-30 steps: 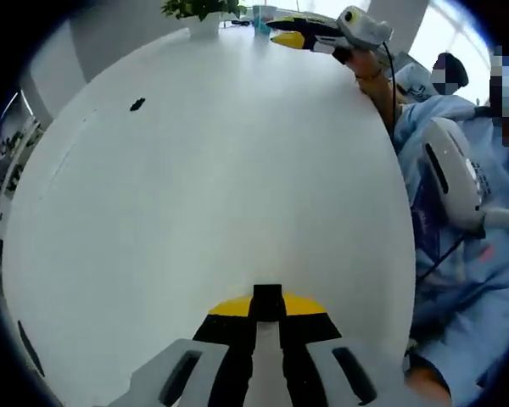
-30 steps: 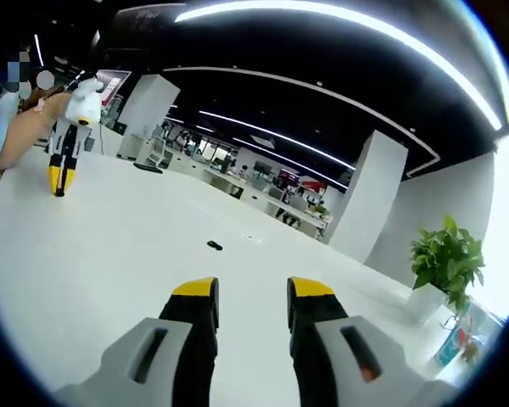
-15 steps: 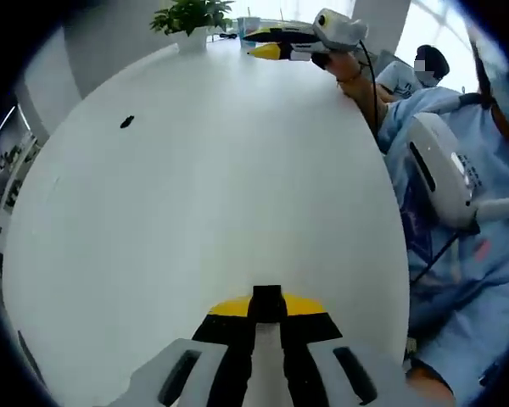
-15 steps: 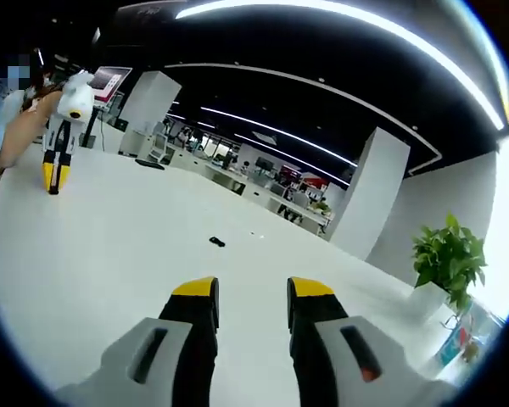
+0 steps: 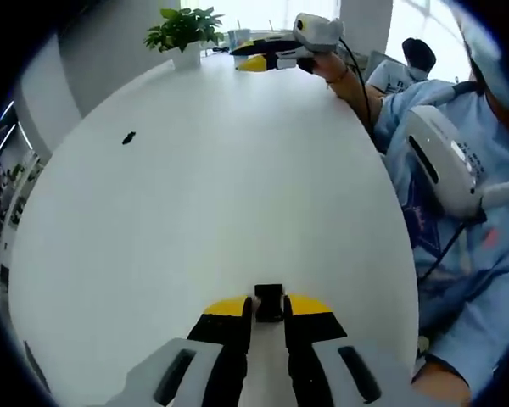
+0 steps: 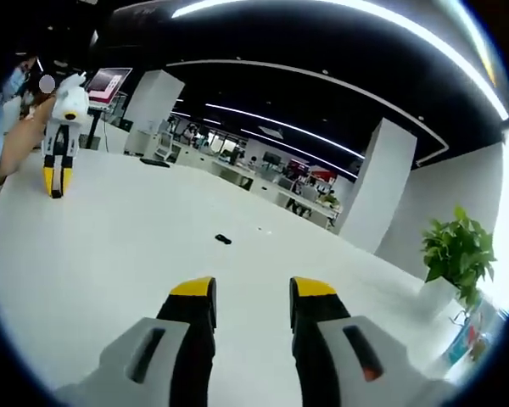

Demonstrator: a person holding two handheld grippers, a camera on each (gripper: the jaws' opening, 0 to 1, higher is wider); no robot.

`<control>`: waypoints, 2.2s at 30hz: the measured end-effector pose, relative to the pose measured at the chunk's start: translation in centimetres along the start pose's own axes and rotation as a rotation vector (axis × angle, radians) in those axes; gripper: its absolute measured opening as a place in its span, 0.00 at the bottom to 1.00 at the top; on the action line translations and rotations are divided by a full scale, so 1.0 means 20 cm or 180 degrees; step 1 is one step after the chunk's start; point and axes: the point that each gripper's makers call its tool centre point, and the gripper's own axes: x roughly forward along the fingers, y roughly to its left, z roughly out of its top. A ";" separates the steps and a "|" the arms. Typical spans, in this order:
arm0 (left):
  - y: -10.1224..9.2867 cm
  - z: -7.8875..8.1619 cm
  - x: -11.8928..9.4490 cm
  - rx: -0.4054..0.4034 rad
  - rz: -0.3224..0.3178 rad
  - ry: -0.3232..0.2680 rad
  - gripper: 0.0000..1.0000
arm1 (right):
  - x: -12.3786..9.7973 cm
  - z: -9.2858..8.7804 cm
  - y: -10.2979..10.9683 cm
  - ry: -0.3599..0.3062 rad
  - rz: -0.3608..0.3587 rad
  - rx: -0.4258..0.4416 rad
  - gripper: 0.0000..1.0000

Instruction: Snap the two parts of the plastic buckle together until the buckle closes and remains connected.

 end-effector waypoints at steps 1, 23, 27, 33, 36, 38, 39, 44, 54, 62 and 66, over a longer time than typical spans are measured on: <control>0.00 0.00 0.00 -0.0003 -0.0004 -0.0009 0.14 | 0.00 0.02 -0.01 -0.0003 0.0005 -0.0011 0.35; 0.02 0.00 0.00 -0.0078 -0.0047 -0.0210 0.13 | 0.39 0.25 -0.03 0.0186 0.0653 -0.0613 0.36; 0.02 0.00 0.00 -0.0092 -0.0062 -0.0236 0.13 | 0.49 0.24 -0.02 0.0256 0.0846 -0.0619 0.36; 0.02 0.00 0.00 -0.0114 -0.0059 -0.0252 0.13 | 0.65 0.22 -0.02 0.0383 0.1035 -0.0690 0.35; 0.03 0.00 0.00 -0.0115 -0.0061 -0.0257 0.13 | 0.72 0.18 0.01 0.0497 0.1195 -0.0790 0.35; 0.02 0.00 0.00 -0.0123 -0.0071 -0.0268 0.13 | 0.76 0.15 0.02 0.0578 0.1289 -0.0823 0.35; 0.03 0.00 0.00 -0.0128 -0.0077 -0.0273 0.13 | 0.77 0.15 0.03 0.0590 0.1305 -0.0826 0.35; 0.03 0.00 0.00 -0.0174 -0.0099 -0.0296 0.13 | 0.87 0.11 0.08 0.0721 0.1572 -0.0961 0.35; 0.02 0.00 -0.01 -0.0201 -0.0113 -0.0321 0.13 | 1.05 0.05 0.21 0.0931 0.2075 -0.1224 0.34; 0.01 0.00 -0.01 -0.0228 -0.0143 -0.0355 0.13 | 1.12 -0.03 0.32 0.1189 0.2515 -0.1460 0.32; 0.01 0.00 -0.01 -0.0233 -0.0148 -0.0362 0.13 | 1.16 -0.03 0.36 0.1238 0.2669 -0.1447 0.29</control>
